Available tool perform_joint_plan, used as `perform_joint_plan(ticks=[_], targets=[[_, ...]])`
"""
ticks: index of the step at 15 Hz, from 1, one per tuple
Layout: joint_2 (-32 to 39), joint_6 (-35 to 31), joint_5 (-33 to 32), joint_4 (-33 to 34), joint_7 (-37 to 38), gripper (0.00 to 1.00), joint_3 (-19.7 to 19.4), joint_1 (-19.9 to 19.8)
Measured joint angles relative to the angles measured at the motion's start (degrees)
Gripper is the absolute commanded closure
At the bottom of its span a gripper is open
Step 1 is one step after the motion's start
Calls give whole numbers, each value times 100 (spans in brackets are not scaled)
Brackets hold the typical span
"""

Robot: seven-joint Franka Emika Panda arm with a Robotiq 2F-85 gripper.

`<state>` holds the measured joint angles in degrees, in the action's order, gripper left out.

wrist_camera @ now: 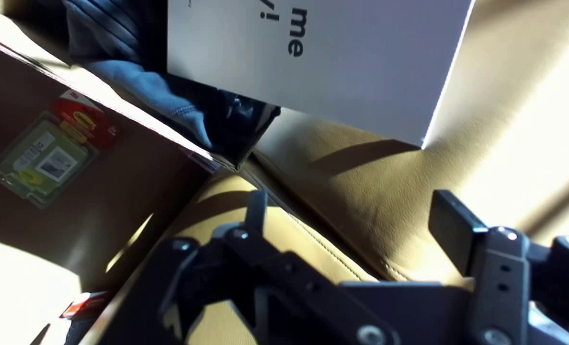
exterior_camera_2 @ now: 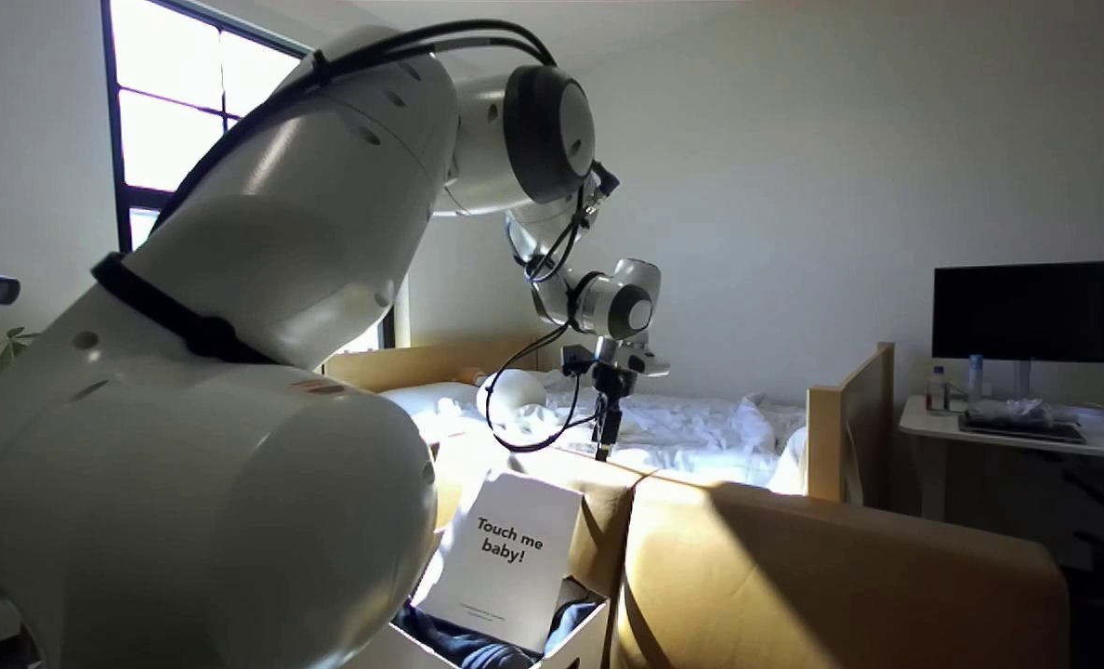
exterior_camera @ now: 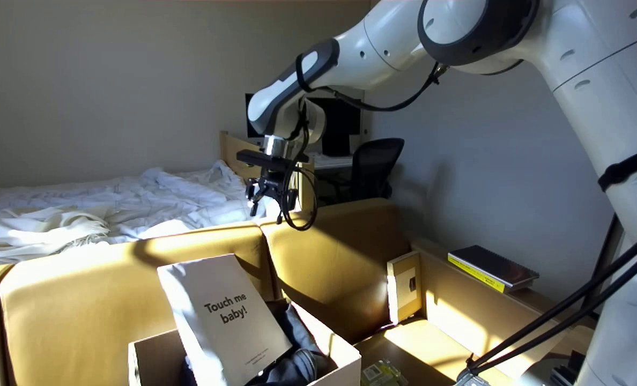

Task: Put the bottle and the white paper bag in the box, respectively

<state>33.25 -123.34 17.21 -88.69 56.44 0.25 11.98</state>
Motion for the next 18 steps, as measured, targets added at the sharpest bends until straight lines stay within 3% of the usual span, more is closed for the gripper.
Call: perform_joint_plan(ticks=[3, 5, 8, 12, 15, 18], targets=[[-763, -749, 1, -488, -41, 0, -70, -273], [-1241, -849, 1, -816, -137, 0, -173, -502], [-1681, -500, 5, -1288, -420, 0, -382, -1006], [-1565, 227, -19, -1687, -887, 0, -700, -1630], [-1230, -889, -419, -1984, -744, 0, -1021, -1652], [-839, -1966, -1138, -2071, -115, 0, -1300, -1448]])
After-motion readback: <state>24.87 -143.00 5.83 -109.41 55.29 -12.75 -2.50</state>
